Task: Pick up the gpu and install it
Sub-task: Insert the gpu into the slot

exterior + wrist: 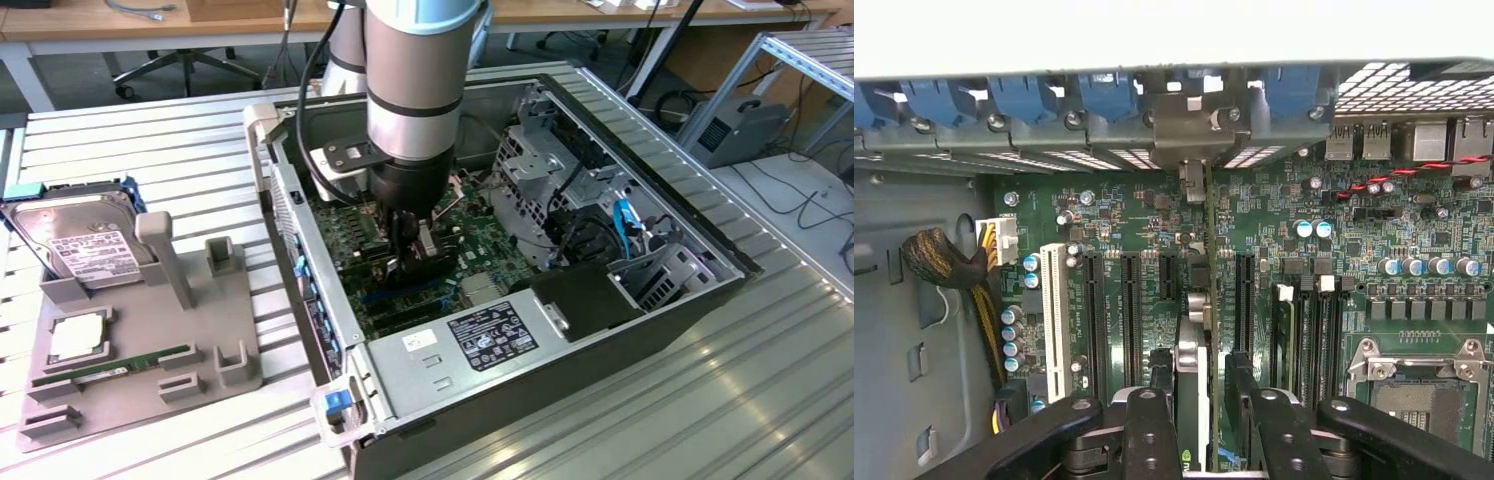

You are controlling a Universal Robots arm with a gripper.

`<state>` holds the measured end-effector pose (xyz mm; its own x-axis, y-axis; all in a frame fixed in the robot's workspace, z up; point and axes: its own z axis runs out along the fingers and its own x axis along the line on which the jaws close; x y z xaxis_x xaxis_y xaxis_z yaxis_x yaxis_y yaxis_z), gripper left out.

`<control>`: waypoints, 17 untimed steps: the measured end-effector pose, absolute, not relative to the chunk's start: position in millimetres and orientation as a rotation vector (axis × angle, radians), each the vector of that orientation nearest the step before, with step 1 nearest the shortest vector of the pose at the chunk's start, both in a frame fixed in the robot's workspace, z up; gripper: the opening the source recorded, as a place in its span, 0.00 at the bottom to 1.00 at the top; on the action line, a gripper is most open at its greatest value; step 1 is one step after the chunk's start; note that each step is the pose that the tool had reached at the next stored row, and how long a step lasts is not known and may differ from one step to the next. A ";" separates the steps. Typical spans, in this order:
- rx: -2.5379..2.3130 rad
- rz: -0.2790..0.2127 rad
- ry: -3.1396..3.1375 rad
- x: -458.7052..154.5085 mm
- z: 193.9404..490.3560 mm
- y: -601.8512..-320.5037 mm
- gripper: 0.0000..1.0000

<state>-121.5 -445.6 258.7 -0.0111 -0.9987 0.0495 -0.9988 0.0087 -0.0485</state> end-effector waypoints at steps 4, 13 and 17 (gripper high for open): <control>2.208 0.110 -2.230 -121.5 260.7 -445.4 0.35; 2.203 0.121 -2.224 -121.5 292.5 -441.8 0.35; 2.197 0.134 -2.217 -121.5 310.0 -437.5 0.35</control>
<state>-121.5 -437.5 310.0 -0.0111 -0.9973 0.0727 -0.9988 0.0075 -0.0488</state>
